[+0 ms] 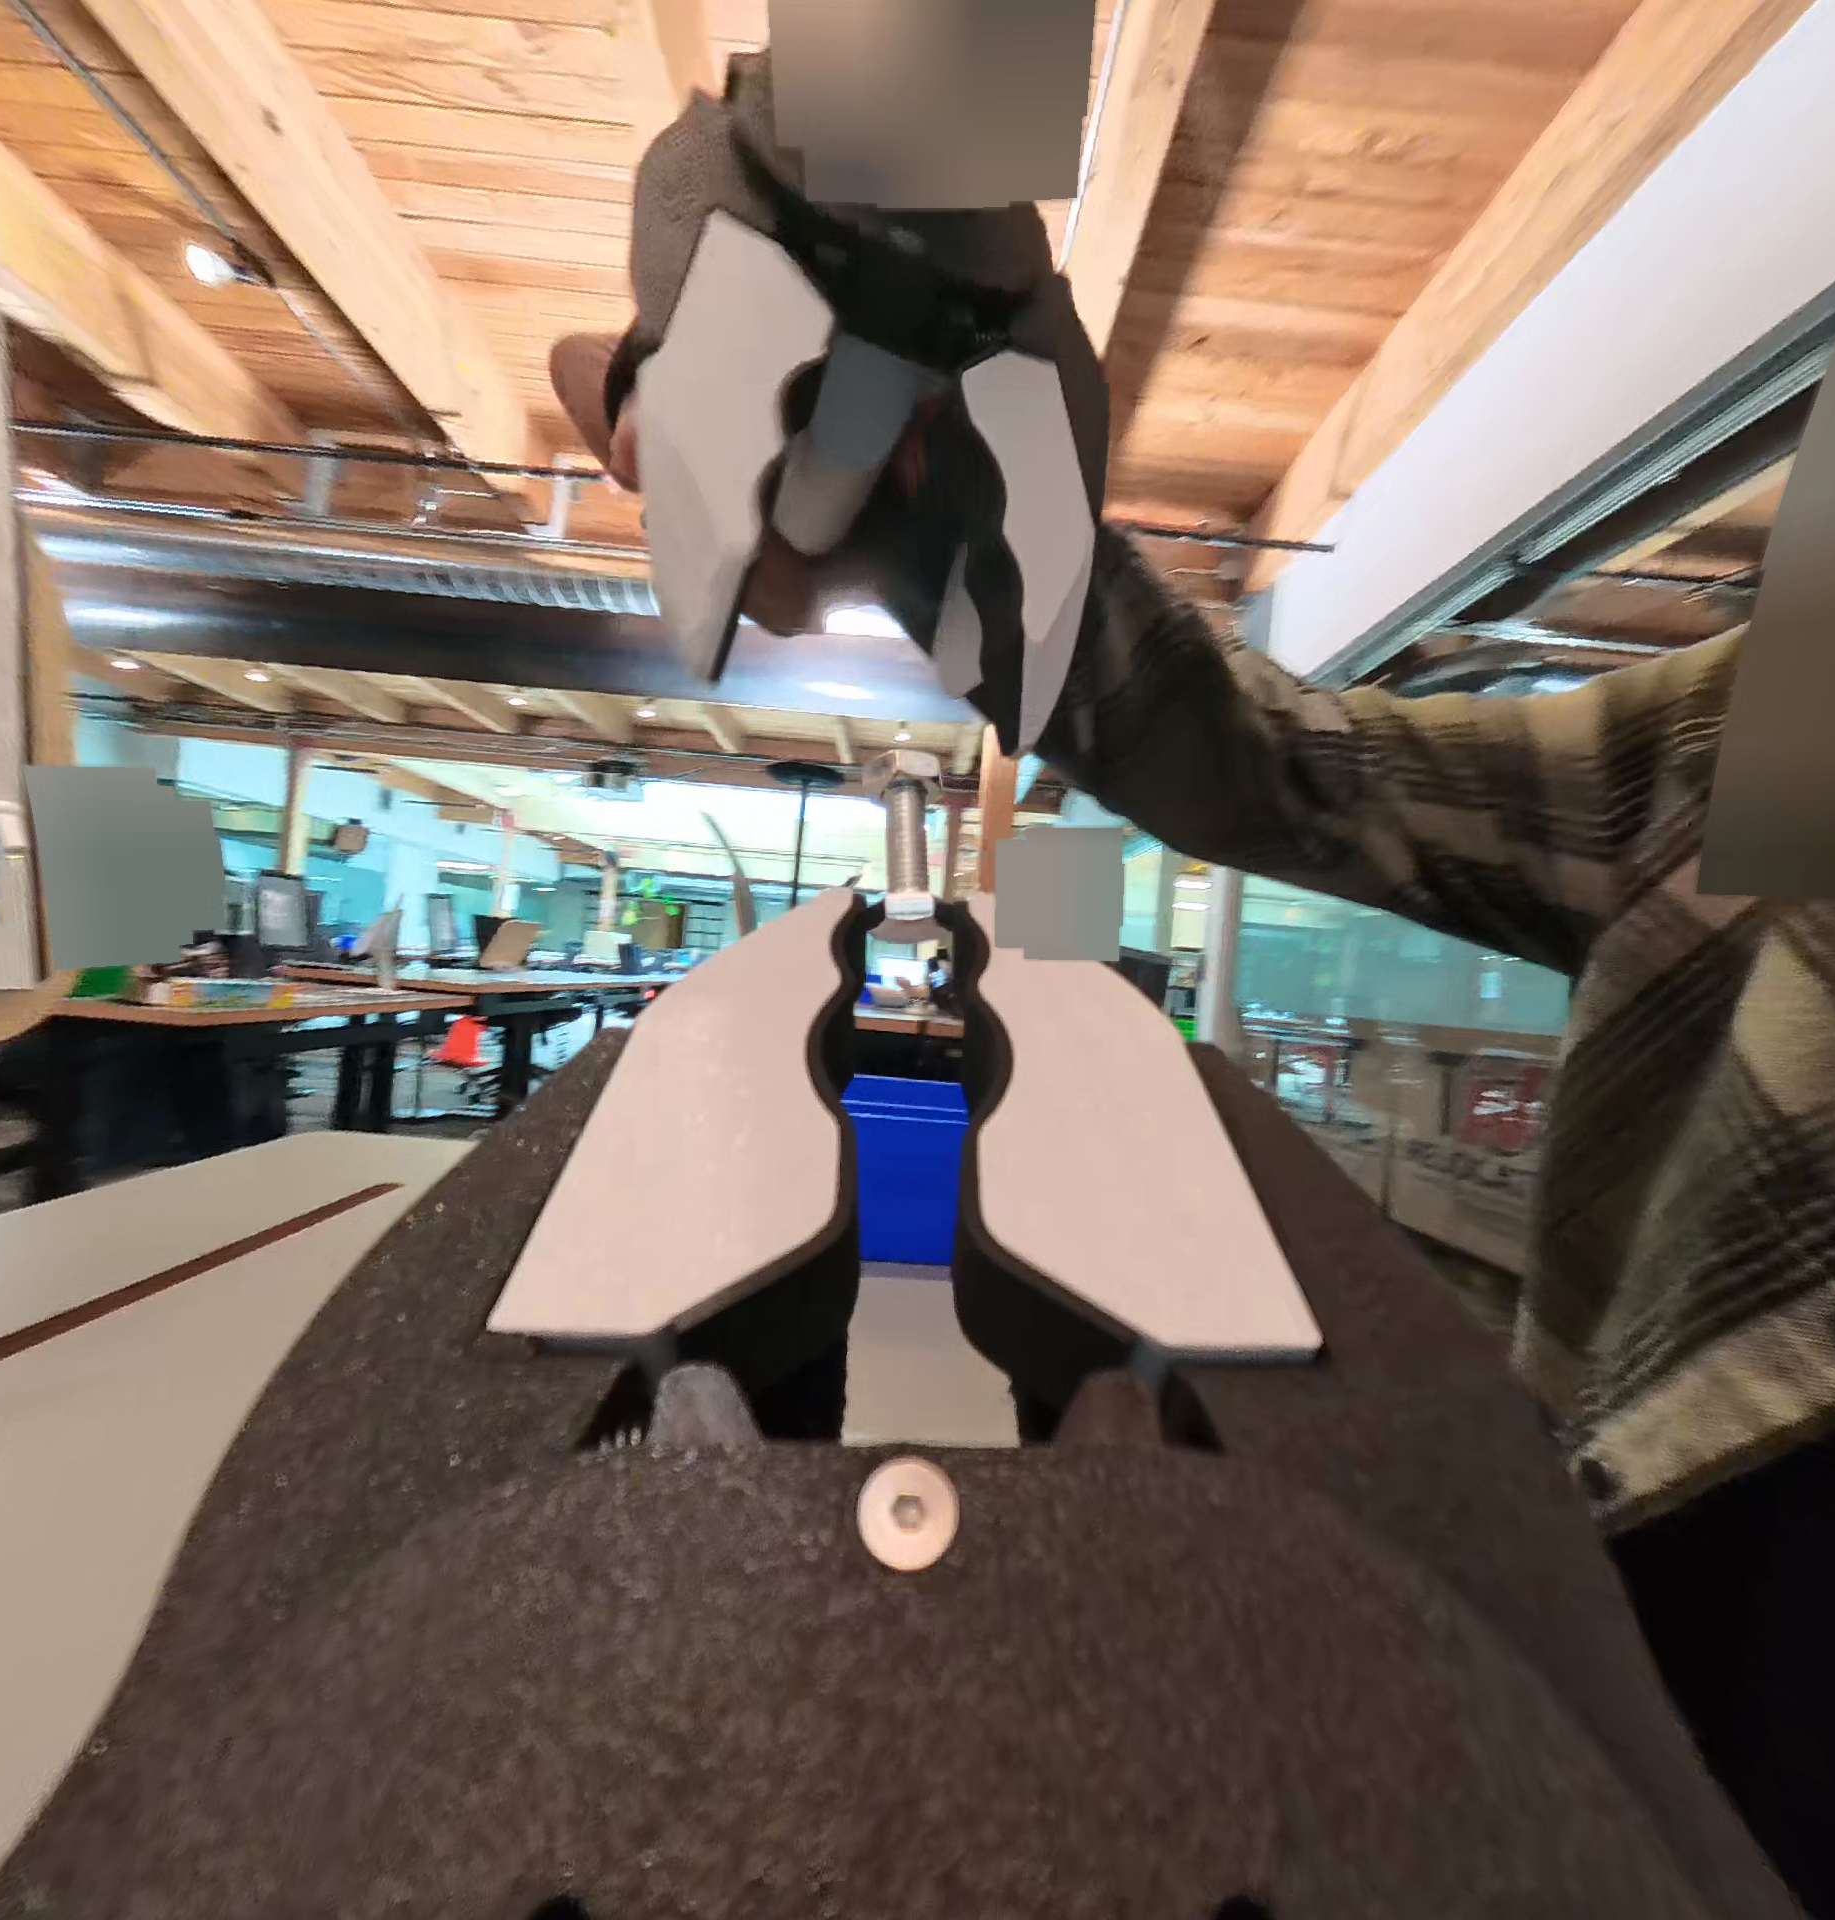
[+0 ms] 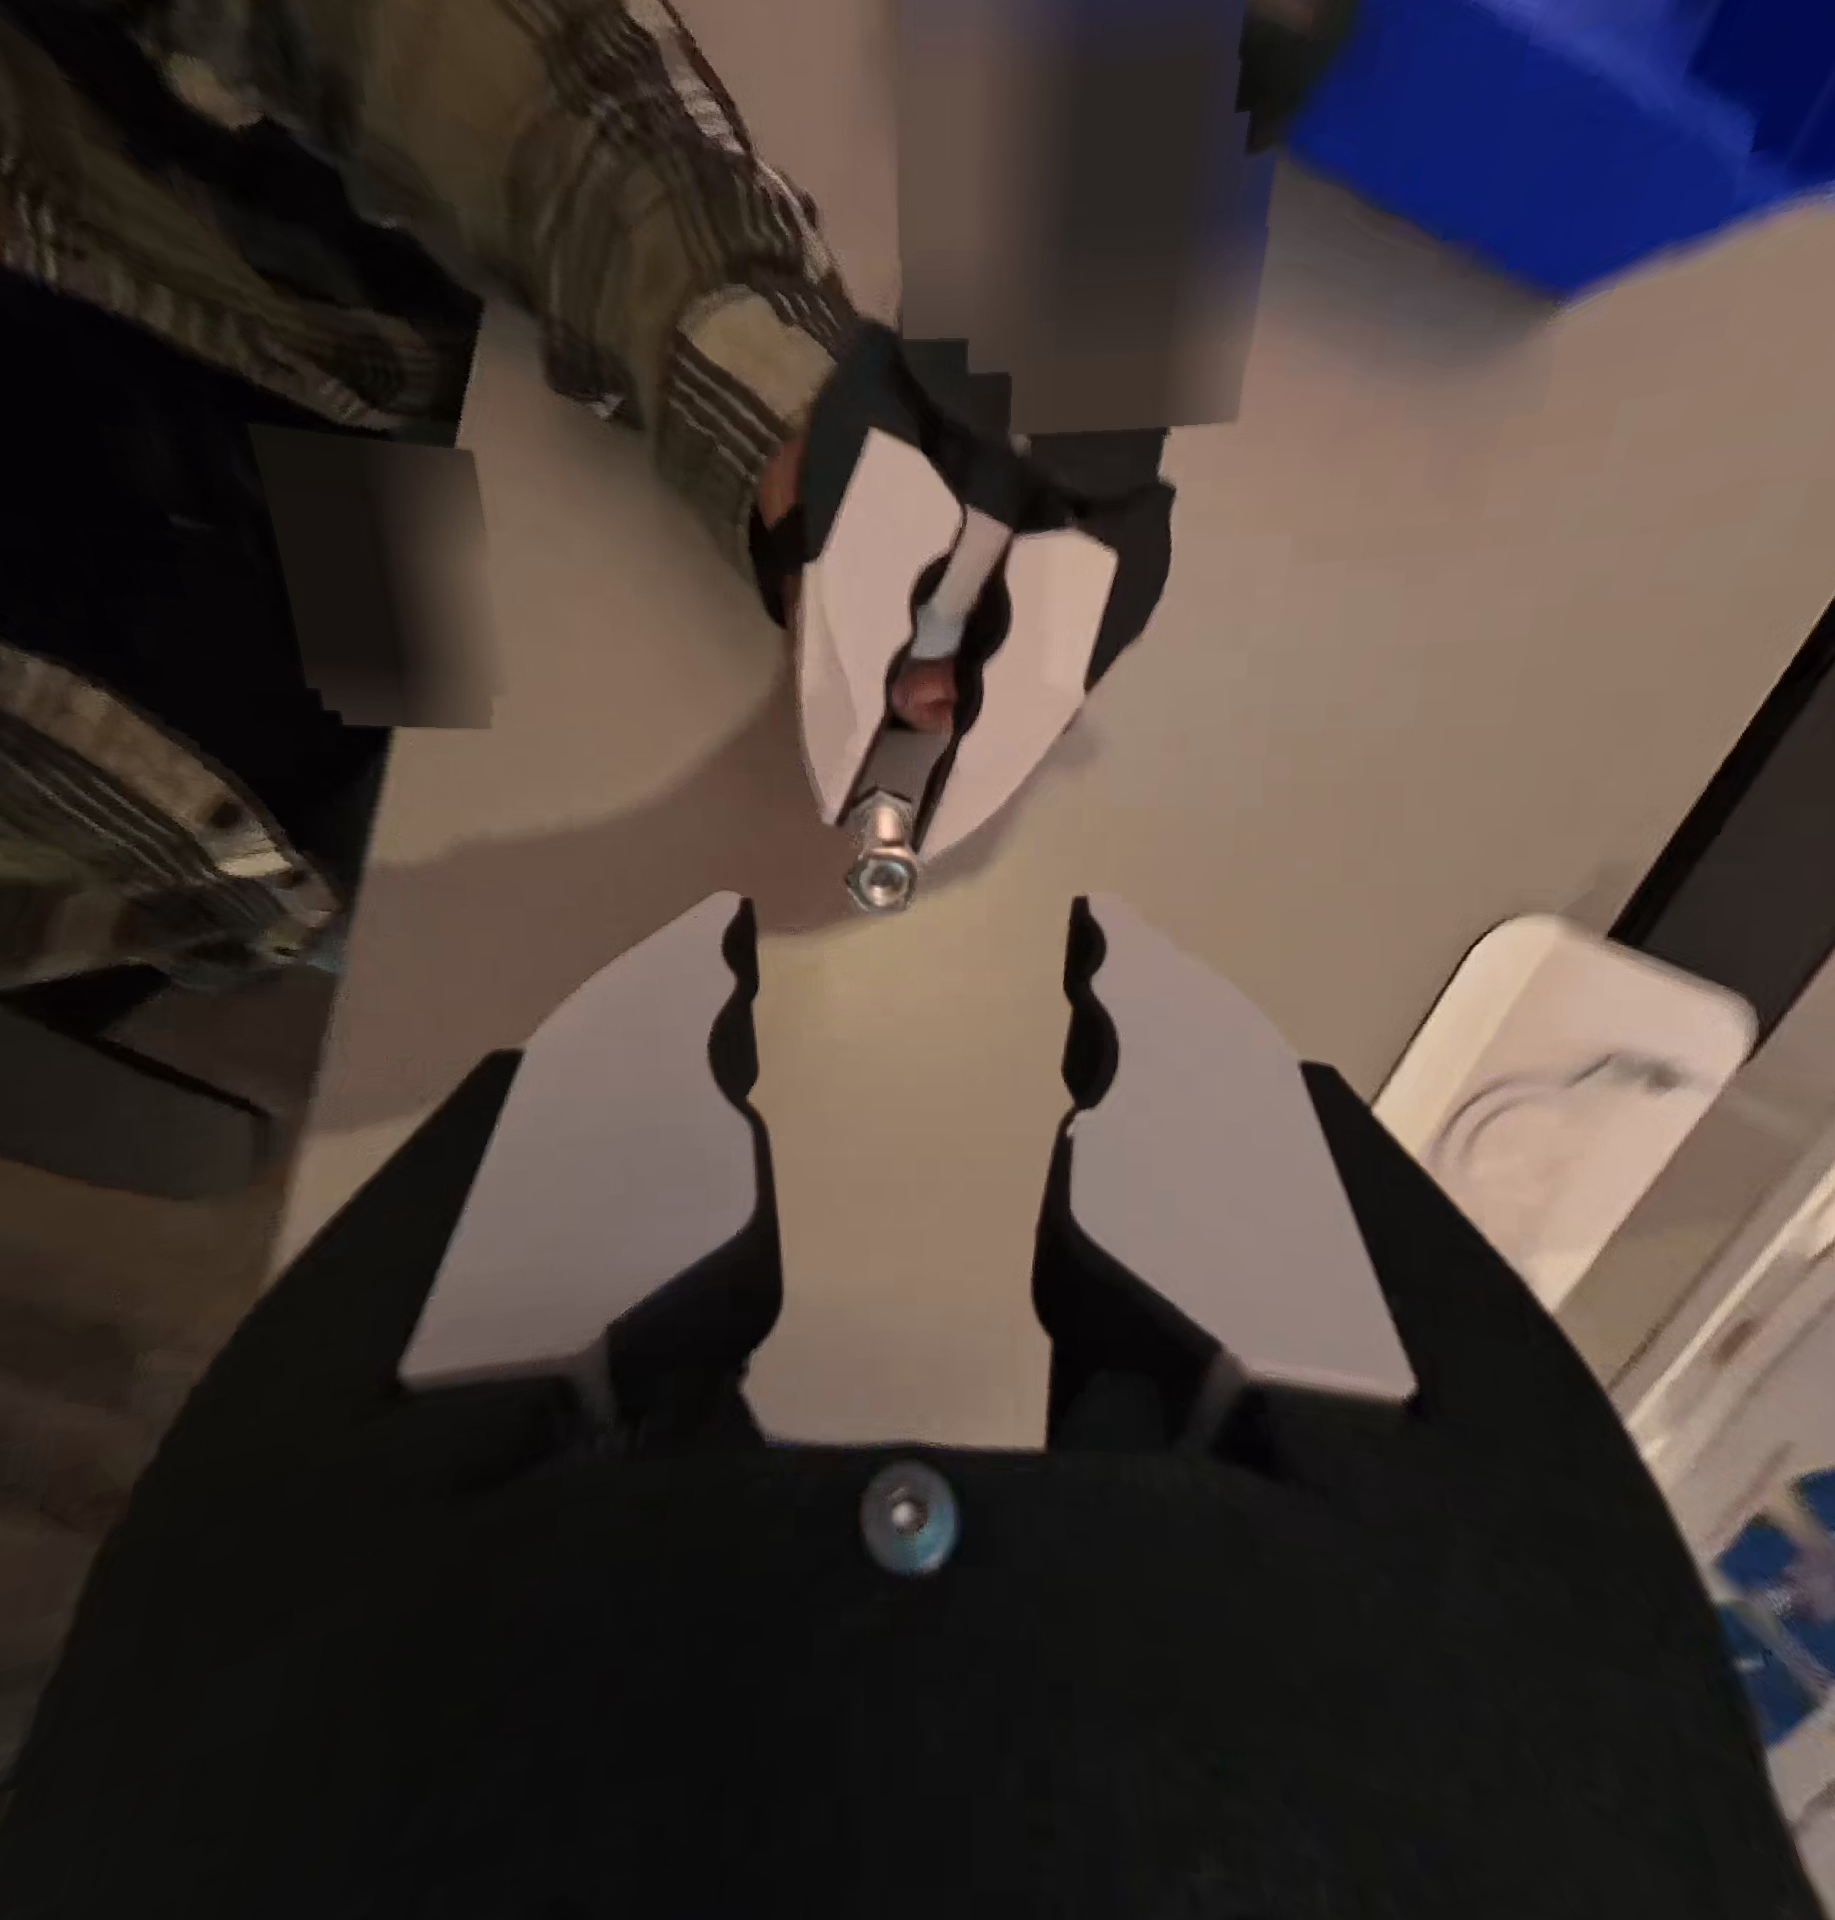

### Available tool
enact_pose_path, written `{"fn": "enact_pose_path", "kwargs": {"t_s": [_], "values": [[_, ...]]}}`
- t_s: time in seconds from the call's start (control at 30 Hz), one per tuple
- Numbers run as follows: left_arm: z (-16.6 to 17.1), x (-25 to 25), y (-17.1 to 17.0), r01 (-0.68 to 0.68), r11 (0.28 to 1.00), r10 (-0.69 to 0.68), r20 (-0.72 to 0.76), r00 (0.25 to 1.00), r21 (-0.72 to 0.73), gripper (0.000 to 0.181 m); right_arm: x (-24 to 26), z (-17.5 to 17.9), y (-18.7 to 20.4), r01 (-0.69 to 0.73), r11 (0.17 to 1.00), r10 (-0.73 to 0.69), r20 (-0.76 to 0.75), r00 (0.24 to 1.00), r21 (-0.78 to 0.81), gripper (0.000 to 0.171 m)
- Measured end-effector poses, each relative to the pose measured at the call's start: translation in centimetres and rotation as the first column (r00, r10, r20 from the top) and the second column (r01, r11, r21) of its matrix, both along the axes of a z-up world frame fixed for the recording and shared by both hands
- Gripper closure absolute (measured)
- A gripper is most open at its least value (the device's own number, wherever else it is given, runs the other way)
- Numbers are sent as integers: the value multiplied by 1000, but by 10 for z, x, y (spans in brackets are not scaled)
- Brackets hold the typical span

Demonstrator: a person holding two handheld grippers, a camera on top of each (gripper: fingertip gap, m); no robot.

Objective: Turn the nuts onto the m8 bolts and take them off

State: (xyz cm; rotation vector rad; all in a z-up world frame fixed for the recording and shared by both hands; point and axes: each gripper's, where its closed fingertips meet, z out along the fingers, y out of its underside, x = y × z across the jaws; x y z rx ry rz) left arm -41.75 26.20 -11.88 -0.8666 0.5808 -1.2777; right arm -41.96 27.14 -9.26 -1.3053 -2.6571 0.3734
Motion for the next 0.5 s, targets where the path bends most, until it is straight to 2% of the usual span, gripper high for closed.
{"fn": "enact_pose_path", "kwargs": {"t_s": [0.1,0.2,0.33,0.4,0.5], "values": [[0,2,-3,54,999,-54,8,999,-2,167,3,-2,-9,-156,987,157,-37,987,28,124],[0,4,-5,90,996,-90,7,996,2,167,6,-10,-11,-211,976,212,-14,977,52,131],[-2,7,-6,102,995,-102,-1,995,3,167,5,-19,-11,-229,972,229,-1,973,52,143],[-4,8,-4,92,996,-92,-9,996,-3,167,7,-20,-12,-223,974,222,20,975,29,156],[-6,6,1,38,999,-38,-23,999,-7,167,7,-23,-7,-149,988,147,62,987,28,157]]}}
